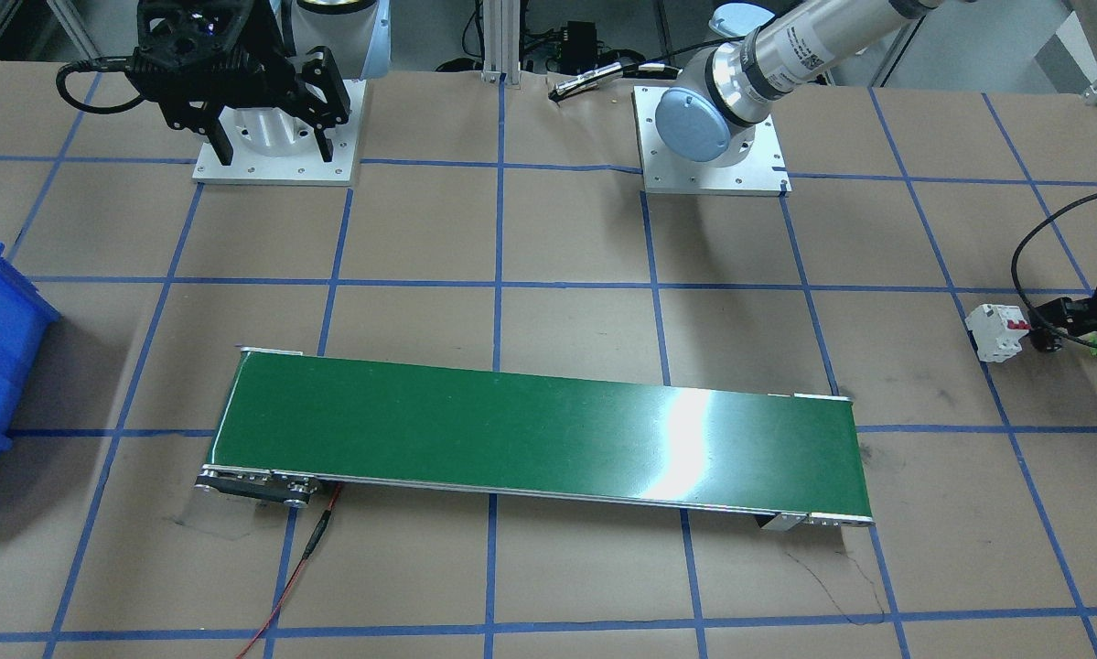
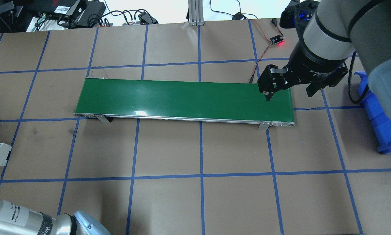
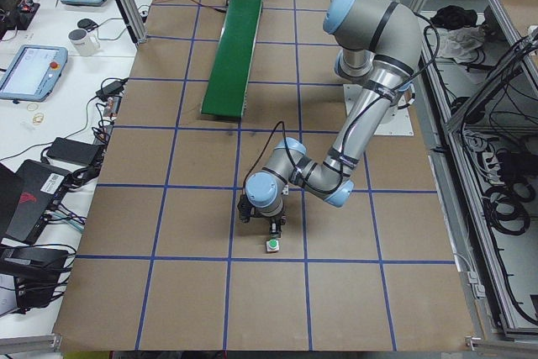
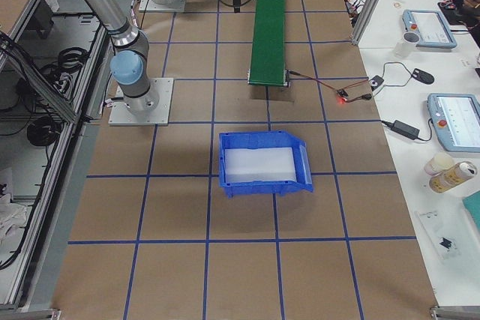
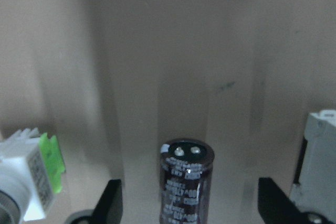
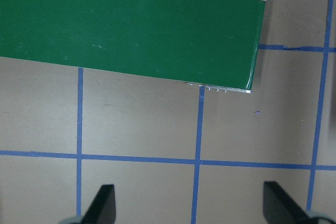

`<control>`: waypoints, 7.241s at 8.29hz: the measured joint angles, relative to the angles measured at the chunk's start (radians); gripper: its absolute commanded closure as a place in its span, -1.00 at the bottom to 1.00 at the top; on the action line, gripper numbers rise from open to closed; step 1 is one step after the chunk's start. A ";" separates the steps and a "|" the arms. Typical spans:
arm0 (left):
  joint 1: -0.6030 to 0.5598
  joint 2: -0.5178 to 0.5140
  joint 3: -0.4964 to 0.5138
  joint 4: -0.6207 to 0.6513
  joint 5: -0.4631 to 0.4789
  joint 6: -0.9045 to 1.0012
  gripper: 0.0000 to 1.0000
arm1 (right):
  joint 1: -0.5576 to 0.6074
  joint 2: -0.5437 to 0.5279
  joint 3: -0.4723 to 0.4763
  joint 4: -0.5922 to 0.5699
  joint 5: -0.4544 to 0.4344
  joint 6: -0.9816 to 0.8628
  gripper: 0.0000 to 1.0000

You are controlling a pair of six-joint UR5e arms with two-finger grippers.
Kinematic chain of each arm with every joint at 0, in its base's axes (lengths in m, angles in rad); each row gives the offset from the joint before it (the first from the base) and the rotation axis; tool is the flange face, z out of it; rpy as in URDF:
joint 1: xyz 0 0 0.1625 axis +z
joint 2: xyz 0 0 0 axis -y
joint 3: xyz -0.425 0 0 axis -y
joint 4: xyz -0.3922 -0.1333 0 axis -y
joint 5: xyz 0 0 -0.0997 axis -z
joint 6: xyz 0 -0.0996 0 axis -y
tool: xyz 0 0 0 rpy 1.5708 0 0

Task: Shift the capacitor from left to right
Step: 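Lower the left gripper over the brown capacitor and close on it, then lift the capacitor with the left gripper and carry it over the conveyor, then lower the capacitor onto the green belt and open the left gripper, then raise the left gripper while the belt carries the capacitor toward the right gripper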

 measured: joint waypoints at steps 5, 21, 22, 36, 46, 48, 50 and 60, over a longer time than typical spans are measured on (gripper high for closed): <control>0.005 -0.008 -0.004 0.000 0.004 -0.004 0.54 | 0.000 0.000 0.000 0.000 0.000 0.000 -1.00; -0.464 0.290 0.035 -0.245 -0.145 -0.503 1.00 | 0.000 0.000 0.000 0.000 -0.001 0.000 -1.00; -0.541 0.293 0.034 -0.247 -0.143 -0.577 1.00 | 0.000 0.000 0.000 0.000 -0.001 0.000 -1.00; -0.796 0.129 0.082 -0.238 -0.158 -0.669 1.00 | -0.006 0.084 -0.012 -0.028 -0.017 -0.011 -1.00; -0.833 0.129 0.083 -0.105 -0.321 -0.761 -1.00 | -0.113 0.355 0.017 -0.281 0.002 -0.137 -1.00; -0.895 0.178 0.087 -0.175 -0.272 -0.846 -1.00 | -0.116 0.409 0.025 -0.380 0.021 -0.167 -1.00; -0.966 0.262 0.091 -0.291 -0.218 -0.961 -1.00 | -0.121 0.466 0.052 -0.484 0.084 -0.199 -0.99; -1.024 0.571 0.095 -0.615 -0.207 -1.055 -1.00 | -0.235 0.496 0.153 -0.550 0.377 -0.208 -1.00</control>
